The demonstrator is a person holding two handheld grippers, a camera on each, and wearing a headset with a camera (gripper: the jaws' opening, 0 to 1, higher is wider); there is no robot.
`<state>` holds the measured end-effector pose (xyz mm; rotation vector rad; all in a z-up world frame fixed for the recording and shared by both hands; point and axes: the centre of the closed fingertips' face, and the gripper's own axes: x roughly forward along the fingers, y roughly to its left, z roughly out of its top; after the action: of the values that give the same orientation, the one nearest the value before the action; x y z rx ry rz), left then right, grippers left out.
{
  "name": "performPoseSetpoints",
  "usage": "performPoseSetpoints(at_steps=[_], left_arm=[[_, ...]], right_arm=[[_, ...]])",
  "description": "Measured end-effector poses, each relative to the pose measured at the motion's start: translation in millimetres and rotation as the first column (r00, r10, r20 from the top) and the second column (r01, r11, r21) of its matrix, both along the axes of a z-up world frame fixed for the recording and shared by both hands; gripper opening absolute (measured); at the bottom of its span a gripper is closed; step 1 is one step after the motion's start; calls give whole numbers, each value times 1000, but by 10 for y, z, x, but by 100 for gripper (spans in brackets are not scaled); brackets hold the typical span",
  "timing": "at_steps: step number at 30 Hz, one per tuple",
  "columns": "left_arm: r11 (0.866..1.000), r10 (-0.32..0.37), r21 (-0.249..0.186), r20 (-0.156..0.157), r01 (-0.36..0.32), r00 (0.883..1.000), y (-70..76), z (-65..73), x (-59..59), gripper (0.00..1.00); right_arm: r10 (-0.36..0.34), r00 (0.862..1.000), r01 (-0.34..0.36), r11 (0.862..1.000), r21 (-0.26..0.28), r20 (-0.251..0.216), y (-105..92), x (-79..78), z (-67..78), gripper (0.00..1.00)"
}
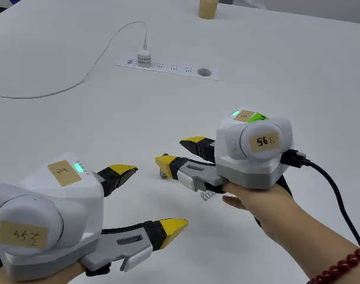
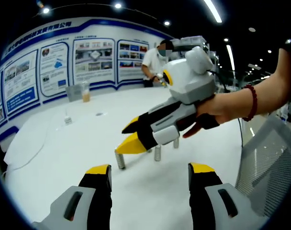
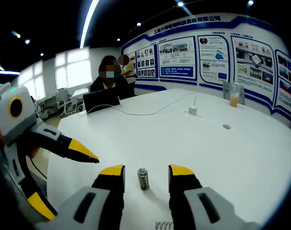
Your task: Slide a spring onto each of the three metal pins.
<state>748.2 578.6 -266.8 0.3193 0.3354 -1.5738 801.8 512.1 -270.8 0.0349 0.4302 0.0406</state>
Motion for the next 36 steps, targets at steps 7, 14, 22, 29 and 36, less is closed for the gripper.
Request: performPoseSetpoints(at_steps=[7, 14, 22, 29, 36], left_arm=[[999, -36, 9, 31, 36, 999, -39, 6, -63, 66], [998, -59, 28, 55, 57, 997, -71, -1, -88, 63], [998, -60, 39, 55, 58, 997, -151, -5, -88, 58], [998, -42, 48, 19, 41, 999, -240, -48, -79, 52], [996, -57, 71, 49, 53, 997, -327, -134, -111, 46]], right_arm=[[-41, 999, 41, 999, 0, 11, -84, -176, 120, 40], [-75, 997, 75, 997, 12, 21, -167, -377, 190, 42], [-118, 993, 117, 992, 37, 29, -259, -615, 188, 46], [-145, 989, 144, 988, 50, 26, -332, -821, 169, 47], [-158, 987, 157, 987, 43, 26, -420, -996, 187, 48]])
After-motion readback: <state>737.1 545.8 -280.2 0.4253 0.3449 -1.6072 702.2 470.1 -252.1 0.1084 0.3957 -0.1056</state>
